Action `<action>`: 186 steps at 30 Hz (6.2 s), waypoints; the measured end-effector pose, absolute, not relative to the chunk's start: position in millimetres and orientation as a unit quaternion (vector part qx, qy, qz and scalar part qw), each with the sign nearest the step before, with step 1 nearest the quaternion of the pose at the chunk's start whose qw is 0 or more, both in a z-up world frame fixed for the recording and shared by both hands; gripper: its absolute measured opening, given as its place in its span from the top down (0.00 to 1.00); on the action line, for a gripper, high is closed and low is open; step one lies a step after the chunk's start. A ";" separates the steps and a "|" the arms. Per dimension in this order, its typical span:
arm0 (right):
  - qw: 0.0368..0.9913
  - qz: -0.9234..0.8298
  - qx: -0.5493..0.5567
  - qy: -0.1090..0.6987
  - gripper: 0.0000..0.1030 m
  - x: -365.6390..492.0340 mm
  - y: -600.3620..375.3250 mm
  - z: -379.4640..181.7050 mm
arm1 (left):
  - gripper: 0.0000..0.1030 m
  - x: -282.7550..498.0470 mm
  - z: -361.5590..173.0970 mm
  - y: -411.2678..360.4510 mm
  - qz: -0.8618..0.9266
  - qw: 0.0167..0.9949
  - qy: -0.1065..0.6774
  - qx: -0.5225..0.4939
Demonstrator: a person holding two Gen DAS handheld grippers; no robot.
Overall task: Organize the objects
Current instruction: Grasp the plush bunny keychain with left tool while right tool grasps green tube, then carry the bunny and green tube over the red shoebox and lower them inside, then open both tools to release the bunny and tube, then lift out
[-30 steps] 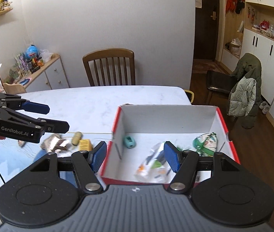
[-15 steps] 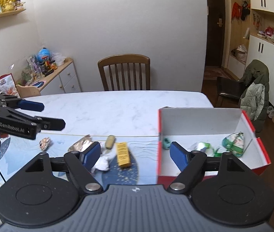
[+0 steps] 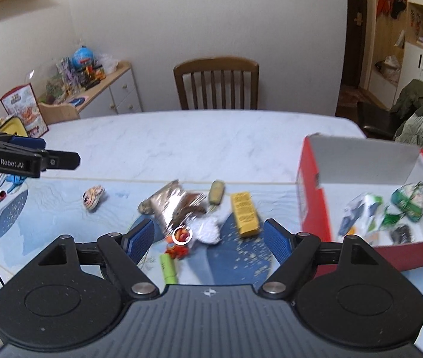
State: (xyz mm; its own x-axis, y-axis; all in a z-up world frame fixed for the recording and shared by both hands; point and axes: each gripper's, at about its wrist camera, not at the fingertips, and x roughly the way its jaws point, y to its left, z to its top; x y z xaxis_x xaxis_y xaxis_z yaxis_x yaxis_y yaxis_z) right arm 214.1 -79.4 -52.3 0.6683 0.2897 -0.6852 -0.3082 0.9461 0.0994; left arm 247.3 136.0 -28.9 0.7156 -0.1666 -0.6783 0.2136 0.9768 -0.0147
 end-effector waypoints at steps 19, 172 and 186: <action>0.882 0.174 -0.029 0.437 0.22 226.8 -27.6 -118.0 | 0.00 271.0 -111.1 221.9 -0.035 0.914 0.403 -0.009; 0.851 0.109 -0.002 0.513 0.85 382.0 -359.2 -158.7 | 0.54 411.7 -154.6 -263.1 -0.130 0.819 0.536 0.160; 0.849 0.125 0.007 0.513 0.84 384.3 -362.8 -154.8 | 0.44 411.8 -158.2 -262.4 -0.126 0.803 0.556 0.173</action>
